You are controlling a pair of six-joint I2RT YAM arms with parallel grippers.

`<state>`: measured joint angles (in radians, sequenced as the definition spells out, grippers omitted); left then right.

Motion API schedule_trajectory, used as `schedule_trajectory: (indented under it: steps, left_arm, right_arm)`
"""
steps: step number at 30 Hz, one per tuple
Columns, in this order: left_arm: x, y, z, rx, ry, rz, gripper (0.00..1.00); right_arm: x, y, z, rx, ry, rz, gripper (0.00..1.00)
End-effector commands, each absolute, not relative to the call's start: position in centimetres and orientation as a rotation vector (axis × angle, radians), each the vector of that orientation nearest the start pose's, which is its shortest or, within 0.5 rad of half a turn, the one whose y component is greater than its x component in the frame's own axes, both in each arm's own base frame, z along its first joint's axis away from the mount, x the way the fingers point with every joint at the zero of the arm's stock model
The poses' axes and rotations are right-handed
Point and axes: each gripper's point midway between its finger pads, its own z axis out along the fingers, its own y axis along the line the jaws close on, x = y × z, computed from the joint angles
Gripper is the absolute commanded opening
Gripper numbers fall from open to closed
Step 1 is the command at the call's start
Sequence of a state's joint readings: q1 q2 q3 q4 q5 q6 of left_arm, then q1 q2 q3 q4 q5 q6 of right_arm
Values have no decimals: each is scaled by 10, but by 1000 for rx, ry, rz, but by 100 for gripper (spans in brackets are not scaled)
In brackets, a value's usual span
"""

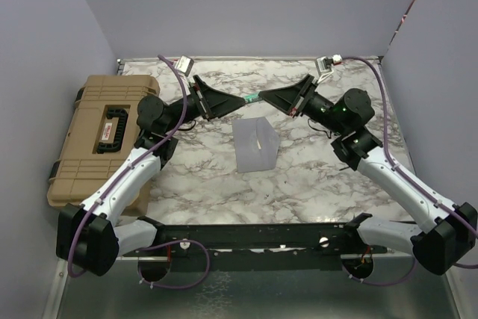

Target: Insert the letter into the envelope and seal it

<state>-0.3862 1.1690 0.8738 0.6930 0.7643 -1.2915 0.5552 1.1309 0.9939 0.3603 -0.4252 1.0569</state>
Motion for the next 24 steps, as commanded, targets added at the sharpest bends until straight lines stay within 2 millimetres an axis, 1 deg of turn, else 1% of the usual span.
schedule_trajectory:
  steps: [1, 4, 7, 9, 10, 12, 14, 18, 24]
  left_arm:
    - [243, -265, 401, 130, 1546, -1933, 91]
    - [242, -263, 405, 147, 1516, -1920, 84]
    - [243, -264, 402, 128, 1531, -1933, 71]
    - [242, -264, 397, 112, 1552, -1948, 61]
    - [241, -265, 396, 119, 1557, -1951, 59]
    - [239, -265, 393, 123, 1568, -1953, 56]
    - [239, -265, 388, 119, 1585, -1951, 55]
    - [242, -266, 384, 112, 1594, -1939, 48]
    - [242, -267, 381, 157, 1619, -1906, 46]
  right_arm:
    - [249, 299, 409, -76, 1521, 1781, 0]
    - [248, 299, 404, -57, 1508, 1815, 1]
    - [250, 298, 401, -49, 1502, 1808, 1]
    - [253, 298, 397, -37, 1502, 1791, 0]
    - [255, 297, 396, -31, 1501, 1786, 1]
    - [255, 296, 396, -31, 1484, 1782, 1]
    - [255, 295, 398, -29, 1464, 1779, 1]
    - [258, 295, 397, -37, 1480, 1754, 1]
    - [258, 293, 398, -42, 1477, 1732, 0]
